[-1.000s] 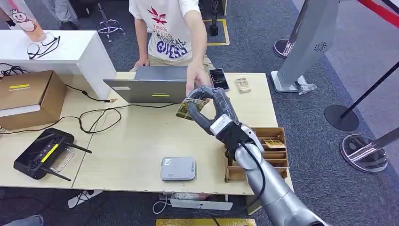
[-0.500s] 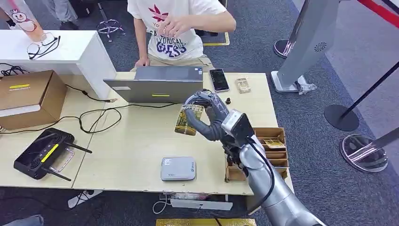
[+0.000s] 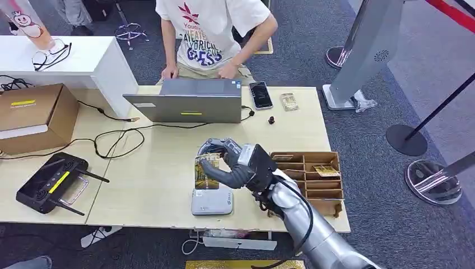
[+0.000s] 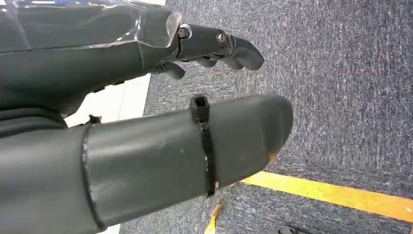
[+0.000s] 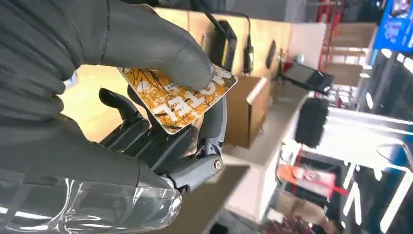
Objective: Pass the card to the sensor for recognition and then transmit it.
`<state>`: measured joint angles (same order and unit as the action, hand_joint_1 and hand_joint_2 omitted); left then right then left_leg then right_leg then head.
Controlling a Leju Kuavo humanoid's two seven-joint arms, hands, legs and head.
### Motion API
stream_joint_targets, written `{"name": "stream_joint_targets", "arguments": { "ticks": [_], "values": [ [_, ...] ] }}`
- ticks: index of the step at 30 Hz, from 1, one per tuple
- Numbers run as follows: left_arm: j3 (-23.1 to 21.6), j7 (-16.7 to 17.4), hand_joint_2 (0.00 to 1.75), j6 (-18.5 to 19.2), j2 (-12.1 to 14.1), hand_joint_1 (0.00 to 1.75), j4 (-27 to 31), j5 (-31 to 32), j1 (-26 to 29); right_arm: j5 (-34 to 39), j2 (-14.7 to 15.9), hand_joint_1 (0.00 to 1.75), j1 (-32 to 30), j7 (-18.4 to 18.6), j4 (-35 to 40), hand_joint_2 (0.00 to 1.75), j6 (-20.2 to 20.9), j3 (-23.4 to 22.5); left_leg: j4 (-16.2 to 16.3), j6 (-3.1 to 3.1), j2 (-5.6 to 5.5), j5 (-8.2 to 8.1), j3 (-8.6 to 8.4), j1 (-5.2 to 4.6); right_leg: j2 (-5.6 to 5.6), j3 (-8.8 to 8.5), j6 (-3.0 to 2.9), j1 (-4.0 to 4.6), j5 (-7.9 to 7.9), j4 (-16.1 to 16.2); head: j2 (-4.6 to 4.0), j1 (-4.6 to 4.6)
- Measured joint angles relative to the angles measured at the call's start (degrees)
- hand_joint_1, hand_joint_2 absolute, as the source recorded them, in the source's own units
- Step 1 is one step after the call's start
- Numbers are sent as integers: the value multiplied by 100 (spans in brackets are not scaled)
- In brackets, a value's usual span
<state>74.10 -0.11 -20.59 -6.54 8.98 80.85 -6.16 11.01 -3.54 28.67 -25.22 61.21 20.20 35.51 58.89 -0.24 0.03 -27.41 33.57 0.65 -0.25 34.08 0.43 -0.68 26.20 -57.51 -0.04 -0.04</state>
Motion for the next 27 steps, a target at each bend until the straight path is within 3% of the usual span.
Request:
{"name": "stream_joint_targets", "arguments": {
  "ticks": [7, 27],
  "values": [
    [0, 46, 0, 2, 4, 0, 0, -42, 3, 74, -94, 175, 125, -64, -652, 175, -170, 308, 0, 0, -1, 0, 1, -1, -1, -1, 0, 0, 0, 0, 0, 0],
    [-28, 70, 0, -4, 4, 0, 0, -26, 1, 55, -359, 175, 352, -160, -1942, 175, -538, 521, 0, 0, -1, 0, 0, -1, -2, -1, 0, 0, 0, 0, 0, 0]
  ]
}}
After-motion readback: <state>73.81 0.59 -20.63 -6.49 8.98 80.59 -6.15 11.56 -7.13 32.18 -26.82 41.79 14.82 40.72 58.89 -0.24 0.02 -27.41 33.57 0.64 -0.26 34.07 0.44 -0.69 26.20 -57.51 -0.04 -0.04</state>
